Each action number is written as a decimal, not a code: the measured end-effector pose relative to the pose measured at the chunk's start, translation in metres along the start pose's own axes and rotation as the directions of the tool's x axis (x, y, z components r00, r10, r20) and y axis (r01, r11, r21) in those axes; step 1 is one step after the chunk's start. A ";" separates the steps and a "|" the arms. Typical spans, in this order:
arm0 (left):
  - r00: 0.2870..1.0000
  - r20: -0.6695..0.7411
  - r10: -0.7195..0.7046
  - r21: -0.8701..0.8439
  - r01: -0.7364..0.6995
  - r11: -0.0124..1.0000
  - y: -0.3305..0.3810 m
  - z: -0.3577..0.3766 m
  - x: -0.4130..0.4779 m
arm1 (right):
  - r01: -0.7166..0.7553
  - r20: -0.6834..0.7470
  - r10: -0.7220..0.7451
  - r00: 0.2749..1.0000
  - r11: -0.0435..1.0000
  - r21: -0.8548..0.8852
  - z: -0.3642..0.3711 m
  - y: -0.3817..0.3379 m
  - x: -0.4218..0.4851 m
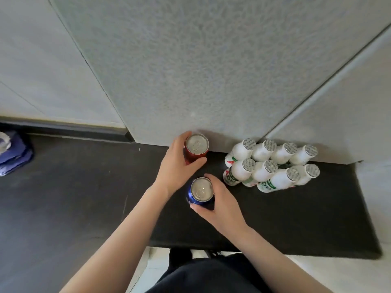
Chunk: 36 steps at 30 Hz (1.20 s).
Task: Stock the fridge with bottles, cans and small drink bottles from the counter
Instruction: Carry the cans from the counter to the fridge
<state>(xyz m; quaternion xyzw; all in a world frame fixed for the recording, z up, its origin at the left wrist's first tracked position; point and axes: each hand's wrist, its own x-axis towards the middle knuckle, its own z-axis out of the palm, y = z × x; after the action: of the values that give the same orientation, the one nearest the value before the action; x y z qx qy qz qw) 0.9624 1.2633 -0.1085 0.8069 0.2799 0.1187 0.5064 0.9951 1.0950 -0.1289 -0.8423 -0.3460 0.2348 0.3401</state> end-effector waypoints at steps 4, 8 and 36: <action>0.998 0.023 0.063 -0.046 -0.062 0.997 -0.006 0.005 0.011 | -0.023 -0.044 0.022 0.999 1.000 -0.021 0.003 -0.002 -0.003; 0.998 -0.033 0.051 -0.085 -0.054 0.995 -0.012 0.000 0.005 | -0.042 -0.065 0.040 0.997 0.999 -0.025 0.005 -0.002 -0.005; 0.178 -0.794 -0.582 -0.523 0.287 0.802 -0.019 0.026 -0.400 | 0.277 0.472 -0.467 0.748 0.866 0.417 0.087 -0.072 -0.086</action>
<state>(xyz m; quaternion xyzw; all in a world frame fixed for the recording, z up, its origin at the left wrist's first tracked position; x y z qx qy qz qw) 0.6424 1.0219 -0.1005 0.3972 0.7182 0.4431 0.3606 0.8540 1.1051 -0.1198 -0.5817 -0.5499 0.4498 0.3962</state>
